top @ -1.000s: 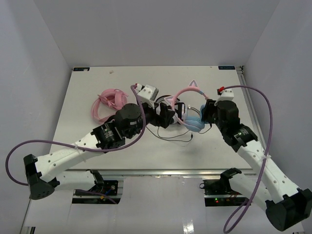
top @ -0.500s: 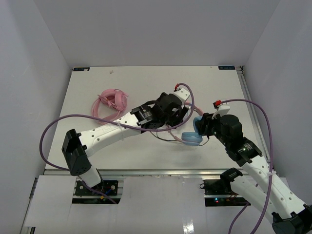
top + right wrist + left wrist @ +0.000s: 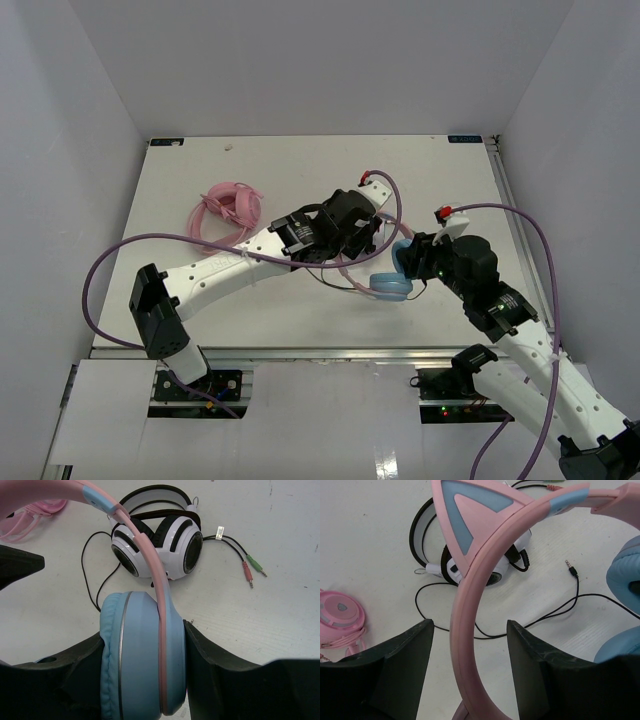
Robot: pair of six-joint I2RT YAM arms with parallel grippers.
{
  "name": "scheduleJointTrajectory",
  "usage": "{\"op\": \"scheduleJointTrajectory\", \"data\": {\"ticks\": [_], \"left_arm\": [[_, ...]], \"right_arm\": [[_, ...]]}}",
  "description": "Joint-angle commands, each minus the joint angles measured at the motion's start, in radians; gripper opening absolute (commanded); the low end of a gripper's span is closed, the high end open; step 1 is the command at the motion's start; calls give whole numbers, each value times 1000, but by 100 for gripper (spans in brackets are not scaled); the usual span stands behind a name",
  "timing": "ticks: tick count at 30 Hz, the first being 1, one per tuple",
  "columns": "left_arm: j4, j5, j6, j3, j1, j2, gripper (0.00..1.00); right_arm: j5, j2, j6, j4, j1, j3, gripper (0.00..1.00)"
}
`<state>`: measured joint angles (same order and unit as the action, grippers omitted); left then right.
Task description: Wrap the headphones
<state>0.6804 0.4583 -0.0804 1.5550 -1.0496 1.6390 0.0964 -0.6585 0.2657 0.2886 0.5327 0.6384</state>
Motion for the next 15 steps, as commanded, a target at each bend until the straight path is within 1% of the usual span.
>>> {"op": "scheduleJointTrajectory", "data": {"ticks": [1,3,8,14,15], "left_arm": [[1,23,15,48,-4,-28,70],[6,3,19,50,-4,-32,70],[32,-3,27,61,-4,-21,65],[47,7,31,89,-4,-7,54],[44,5,31,89,-4,-4,53]], "right_arm": [[-17,5,-5,-94,7,14,8],[-21,0,-6,-94,7,14,8],[-24,0,-3,-95,7,14,8],[-32,-4,-9,-94,9,15,8],[-35,-4,-10,-95,9,14,8]]}}
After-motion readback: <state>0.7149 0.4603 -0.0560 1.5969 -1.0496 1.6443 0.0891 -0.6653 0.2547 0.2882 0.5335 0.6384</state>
